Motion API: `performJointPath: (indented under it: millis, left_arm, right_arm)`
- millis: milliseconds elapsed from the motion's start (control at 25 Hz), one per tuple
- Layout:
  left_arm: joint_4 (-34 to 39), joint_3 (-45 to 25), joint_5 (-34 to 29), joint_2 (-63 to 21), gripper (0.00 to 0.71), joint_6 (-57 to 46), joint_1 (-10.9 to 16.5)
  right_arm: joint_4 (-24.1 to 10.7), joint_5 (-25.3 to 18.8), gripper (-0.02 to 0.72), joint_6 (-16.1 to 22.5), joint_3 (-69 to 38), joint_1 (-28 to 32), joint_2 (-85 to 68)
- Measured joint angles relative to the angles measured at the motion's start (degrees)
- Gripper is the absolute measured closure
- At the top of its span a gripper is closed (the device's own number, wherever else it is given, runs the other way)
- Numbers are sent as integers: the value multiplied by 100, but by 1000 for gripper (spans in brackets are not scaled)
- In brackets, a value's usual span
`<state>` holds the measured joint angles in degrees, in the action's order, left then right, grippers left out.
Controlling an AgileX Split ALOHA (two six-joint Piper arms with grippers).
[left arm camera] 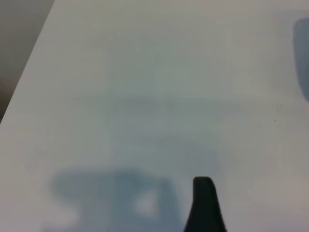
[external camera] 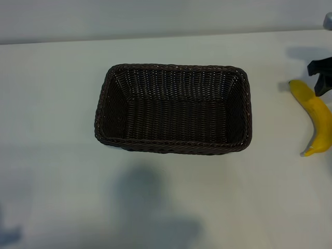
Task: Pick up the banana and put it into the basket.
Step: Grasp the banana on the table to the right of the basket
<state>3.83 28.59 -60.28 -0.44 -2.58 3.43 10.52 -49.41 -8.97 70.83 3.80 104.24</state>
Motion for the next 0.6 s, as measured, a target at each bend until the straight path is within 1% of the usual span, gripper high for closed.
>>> performJointPath:
  millis: [120, 440, 600]
  left_arm:
    - [0, 0, 0, 0, 163, 0, 0]
    - [0, 0, 0, 0, 163, 0, 0]
    - [0, 0, 0, 0, 163, 0, 0]
  right_arm:
    - [-182, 73, 169, 0, 0, 0, 241]
    - [-217, 177, 169, 0, 4, 0, 783]
    - [-297, 280, 169, 0, 4, 0, 986]
